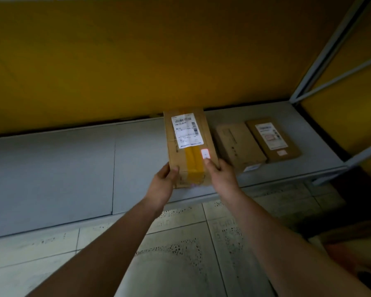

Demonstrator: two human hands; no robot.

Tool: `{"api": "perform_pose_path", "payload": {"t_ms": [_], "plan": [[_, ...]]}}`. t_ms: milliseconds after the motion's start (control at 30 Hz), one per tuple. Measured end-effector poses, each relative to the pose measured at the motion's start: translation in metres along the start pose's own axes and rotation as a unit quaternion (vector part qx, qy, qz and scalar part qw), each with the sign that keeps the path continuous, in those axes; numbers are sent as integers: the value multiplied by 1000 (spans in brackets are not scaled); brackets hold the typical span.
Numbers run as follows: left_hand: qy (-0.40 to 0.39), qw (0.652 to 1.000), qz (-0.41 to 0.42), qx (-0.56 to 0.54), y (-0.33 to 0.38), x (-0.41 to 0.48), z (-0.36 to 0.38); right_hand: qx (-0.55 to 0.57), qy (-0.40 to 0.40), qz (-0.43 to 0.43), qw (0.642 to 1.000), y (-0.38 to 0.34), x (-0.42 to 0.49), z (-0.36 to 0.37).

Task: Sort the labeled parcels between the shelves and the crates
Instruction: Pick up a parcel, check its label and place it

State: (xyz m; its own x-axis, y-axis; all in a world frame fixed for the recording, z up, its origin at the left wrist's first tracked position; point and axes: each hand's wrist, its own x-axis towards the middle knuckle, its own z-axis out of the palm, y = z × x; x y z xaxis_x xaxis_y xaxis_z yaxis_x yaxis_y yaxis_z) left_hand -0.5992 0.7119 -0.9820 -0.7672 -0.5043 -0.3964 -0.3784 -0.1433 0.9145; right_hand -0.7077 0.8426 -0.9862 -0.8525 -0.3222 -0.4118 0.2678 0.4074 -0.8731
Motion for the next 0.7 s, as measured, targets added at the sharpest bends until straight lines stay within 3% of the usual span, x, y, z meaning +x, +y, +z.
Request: {"api": "perform_pose_path", "payload": {"t_ms": [333,700], "plan": [[4,997,66,40,10,-102,-49,37,-126,-125,983,-1,-98,-11],[10,986,136,97,-1,-110,-50,24,-135,-165,977,5,-103,-21]]}}
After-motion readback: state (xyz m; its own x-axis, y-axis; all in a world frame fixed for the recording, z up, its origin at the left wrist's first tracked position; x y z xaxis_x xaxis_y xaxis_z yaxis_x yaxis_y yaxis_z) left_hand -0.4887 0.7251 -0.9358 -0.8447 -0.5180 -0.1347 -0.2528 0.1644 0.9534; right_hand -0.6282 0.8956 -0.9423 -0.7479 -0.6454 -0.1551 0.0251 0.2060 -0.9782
